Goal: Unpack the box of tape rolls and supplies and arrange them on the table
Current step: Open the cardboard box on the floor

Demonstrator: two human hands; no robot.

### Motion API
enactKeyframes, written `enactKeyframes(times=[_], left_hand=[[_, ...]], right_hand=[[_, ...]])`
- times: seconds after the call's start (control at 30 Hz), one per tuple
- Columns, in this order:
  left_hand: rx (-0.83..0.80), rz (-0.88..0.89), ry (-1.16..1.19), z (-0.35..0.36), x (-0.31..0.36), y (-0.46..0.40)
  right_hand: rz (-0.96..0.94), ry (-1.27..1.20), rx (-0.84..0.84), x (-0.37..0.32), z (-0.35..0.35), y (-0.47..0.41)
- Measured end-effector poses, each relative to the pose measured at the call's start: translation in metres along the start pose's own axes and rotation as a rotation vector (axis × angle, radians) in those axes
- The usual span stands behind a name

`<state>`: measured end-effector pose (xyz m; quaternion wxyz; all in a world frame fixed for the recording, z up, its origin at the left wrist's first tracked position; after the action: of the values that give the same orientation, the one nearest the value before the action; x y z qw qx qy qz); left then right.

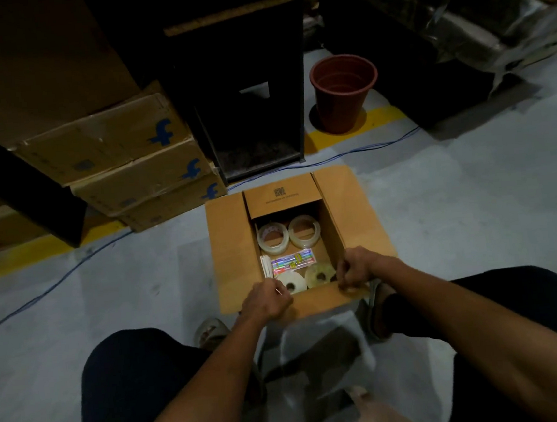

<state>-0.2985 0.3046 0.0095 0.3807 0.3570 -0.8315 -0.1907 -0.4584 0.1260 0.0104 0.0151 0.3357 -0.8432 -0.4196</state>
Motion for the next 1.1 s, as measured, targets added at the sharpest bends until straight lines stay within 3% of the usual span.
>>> enactKeyframes(times=[0.23, 0.53, 0.73, 0.93, 1.1], left_hand=[[-0.128, 0.142, -0.316, 0.041, -0.003, 0.007], [-0.120, 0.204, -0.306, 0.051, -0.012, -0.004], [0.011, 0.252, -0.273, 0.046, -0.015, 0.000], [0.243, 0.310, -0.229, 0.012, -0.004, -0.016], [0.353, 0.320, -0.263, -0.030, 0.002, -0.054]], right_hand=[[-0.084, 0.404, 0.070, -0.007, 0.040, -0.004], [-0.114, 0.581, 0.204, -0.015, 0.044, -0.019], [-0.086, 0.557, 0.189, -0.012, 0.046, -0.024], [0.050, 0.431, 0.066, -0.024, 0.031, -0.026], [-0.059, 0.158, 0.220, -0.052, 0.000, -0.052]])
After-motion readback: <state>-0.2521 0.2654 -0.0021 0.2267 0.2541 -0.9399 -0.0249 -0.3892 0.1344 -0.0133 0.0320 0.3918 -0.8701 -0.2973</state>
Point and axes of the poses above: each hand's wrist, its own y-axis away from the middle knuckle, its own z-axis out of the palm, x = y × z, the point moved 5 cm from there along -y, towards the middle knuckle, and after that the axes turned 2 degrees about y, right-handed, at the moved point
